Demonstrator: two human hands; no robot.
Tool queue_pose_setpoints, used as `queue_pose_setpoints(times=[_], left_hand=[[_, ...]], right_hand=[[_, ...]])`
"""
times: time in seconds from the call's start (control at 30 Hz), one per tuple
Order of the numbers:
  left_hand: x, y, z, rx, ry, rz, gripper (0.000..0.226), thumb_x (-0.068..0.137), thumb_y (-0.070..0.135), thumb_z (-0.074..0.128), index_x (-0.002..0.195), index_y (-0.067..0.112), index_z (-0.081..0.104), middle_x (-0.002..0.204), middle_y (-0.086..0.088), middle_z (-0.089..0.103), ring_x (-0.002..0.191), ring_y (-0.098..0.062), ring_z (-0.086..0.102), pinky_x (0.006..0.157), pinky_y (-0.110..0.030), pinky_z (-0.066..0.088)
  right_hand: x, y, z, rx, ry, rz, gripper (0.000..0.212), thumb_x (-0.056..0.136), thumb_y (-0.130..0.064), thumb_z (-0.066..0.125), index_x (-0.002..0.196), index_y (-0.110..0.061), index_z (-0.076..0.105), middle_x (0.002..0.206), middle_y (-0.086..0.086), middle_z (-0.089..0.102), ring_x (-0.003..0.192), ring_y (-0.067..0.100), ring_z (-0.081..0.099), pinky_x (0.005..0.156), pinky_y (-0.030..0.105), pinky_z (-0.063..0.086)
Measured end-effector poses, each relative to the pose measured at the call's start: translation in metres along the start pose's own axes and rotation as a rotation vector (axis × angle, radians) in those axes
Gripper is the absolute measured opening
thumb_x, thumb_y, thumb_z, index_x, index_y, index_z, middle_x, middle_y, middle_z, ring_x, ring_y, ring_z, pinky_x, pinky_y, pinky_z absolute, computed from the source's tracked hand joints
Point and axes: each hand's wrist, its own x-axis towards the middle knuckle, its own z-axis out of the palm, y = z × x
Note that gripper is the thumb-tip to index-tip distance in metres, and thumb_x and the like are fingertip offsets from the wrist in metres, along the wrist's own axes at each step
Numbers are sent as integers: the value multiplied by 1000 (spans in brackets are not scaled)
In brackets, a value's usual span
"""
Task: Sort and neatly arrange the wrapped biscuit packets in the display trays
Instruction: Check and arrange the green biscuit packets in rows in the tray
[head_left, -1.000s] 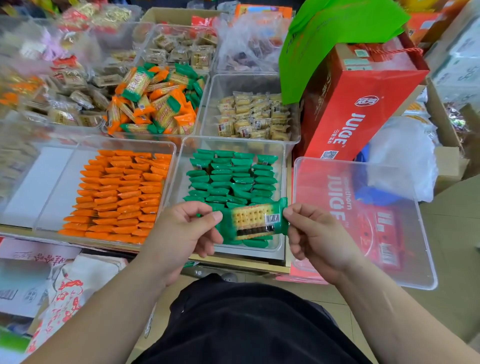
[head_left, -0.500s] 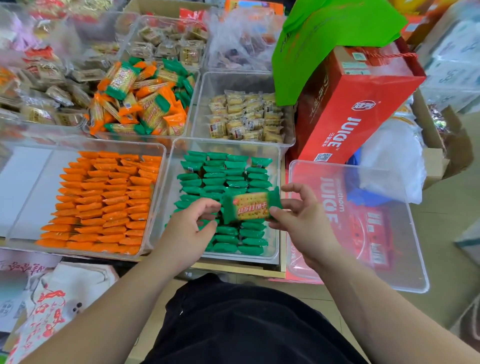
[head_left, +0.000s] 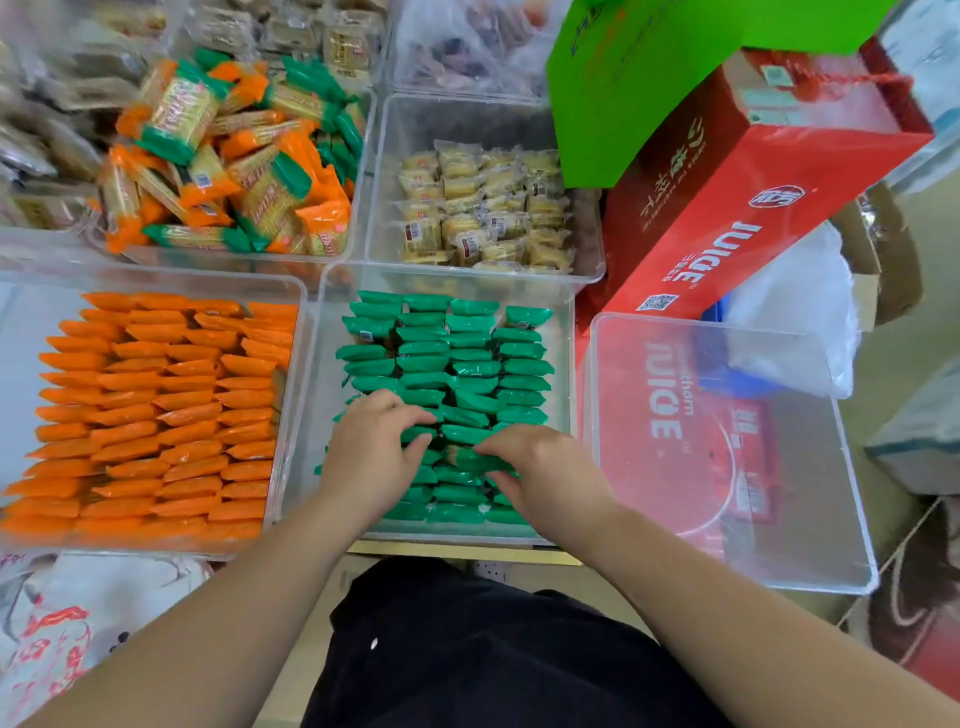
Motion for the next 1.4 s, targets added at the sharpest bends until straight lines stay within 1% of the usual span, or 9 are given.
queue_pose_setpoints(times=[0.13,0.2,0.37,0.57,0.77,1.0,1.13,1.27,1.4], left_hand=[[20,1,9,50,-76,105,22,80,25,83,101,22,79,87,2,58,89,-27,55,78,-41,48],[26,3,13,96,-94,135,24,76,29,86,99,23,80,85,2,59,86,-27,55,76,-38,46],[34,9,20,100,-76,185,9,74,20,86,76,18,77,79,3,61,79,-25,54,70,-36,43],[41,14,-4,-61,-65,94,8,86,14,74,80,17,70,94,3,70,93,-22,61,88,-44,49],[20,8,-51,-282,95,-161,5,95,16,65,93,18,69,85,12,65,81,2,58,67,-12,40],[-20,2,-70,-531,222,-368,7,93,14,67,89,19,70,81,-3,71,78,-19,66,71,-32,52],[-39,2,-61,-629,157,-441,9,93,12,68,87,18,69,79,-8,70,81,-28,66,76,-42,55],[-53,10,-54,-687,126,-495,12,93,9,67,86,18,70,77,-4,71,78,-20,68,71,-32,52],[-59,23,-52,-759,129,-543,9,94,8,65,91,14,70,81,-4,70,79,-17,70,70,-30,52]], right_hand=[[4,4,14,-63,-1,-21,27,69,-8,87,94,-12,77,87,5,71,75,29,69,62,33,58],[6,4,20,-82,4,-29,30,61,-9,92,86,-13,76,79,4,69,68,27,68,56,31,58],[5,7,30,-56,-2,-38,17,73,-11,85,88,-11,76,80,5,68,71,28,65,64,38,59],[7,8,37,-86,42,-26,14,69,-7,85,76,-13,74,71,2,62,64,26,62,57,31,55],[17,11,50,-205,32,-12,12,70,-11,82,71,-19,73,68,-4,58,69,23,55,60,32,52],[27,10,56,-384,-26,29,22,60,-14,87,65,-28,71,65,-12,55,75,19,49,65,31,46],[29,12,53,-419,-66,12,11,77,-21,76,78,-32,76,75,-13,60,82,18,46,71,31,43],[22,11,42,-392,-125,-38,25,94,-25,55,111,-28,73,103,-10,67,99,21,46,86,36,43],[1,6,20,-197,-16,-6,29,94,-26,59,121,-21,72,111,-3,71,102,25,55,91,40,50]])
